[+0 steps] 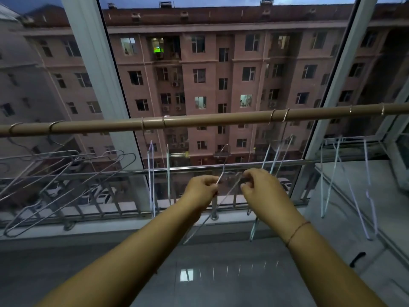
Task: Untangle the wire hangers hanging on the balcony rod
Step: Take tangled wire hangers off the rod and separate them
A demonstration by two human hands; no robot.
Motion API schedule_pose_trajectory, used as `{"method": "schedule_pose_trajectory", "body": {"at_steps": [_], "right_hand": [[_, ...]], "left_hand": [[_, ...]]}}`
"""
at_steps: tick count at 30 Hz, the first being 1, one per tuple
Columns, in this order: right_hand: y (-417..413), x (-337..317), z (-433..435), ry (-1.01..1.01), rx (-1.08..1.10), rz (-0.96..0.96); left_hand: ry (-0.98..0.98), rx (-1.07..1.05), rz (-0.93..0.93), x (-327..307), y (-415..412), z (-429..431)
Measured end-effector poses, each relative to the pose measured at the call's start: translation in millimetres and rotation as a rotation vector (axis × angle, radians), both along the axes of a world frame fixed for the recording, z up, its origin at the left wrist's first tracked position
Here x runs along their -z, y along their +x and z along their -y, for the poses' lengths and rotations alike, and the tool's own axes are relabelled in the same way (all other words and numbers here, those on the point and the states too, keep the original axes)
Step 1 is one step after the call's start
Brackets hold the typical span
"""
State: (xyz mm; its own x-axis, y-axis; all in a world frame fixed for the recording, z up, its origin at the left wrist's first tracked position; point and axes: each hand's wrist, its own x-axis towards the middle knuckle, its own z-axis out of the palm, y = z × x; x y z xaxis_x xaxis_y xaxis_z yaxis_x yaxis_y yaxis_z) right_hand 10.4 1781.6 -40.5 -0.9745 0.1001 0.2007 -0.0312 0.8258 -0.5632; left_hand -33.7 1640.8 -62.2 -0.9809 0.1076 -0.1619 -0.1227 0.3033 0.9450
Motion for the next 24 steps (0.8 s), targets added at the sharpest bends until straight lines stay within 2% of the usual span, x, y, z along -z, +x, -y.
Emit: {"method": "schedule_pose_trajectory", "body": {"at_steps": [8,12,18,24], "right_hand": [[4.7,2.6,-5.8,0.113,-0.039,0.145],[12.5,2.2,-1.0,0.165,-0.122,0.15],[21.1,-4.8,-9.7,0.126,-0.15,0.135],[23.9,0.8,-20.6,0.264,-0.131,0.194]], "left_hand": [[-0.135,0.039,-0.096,25.7,17.0,22.2],[-0.12,0.067,-0.185,24.6,22.7,24.1],[-0.078,0.066,-0.23,21.9,25.0,19.2],[-0.078,0.07,-0.242,27.3,25.7,12.7]]}}
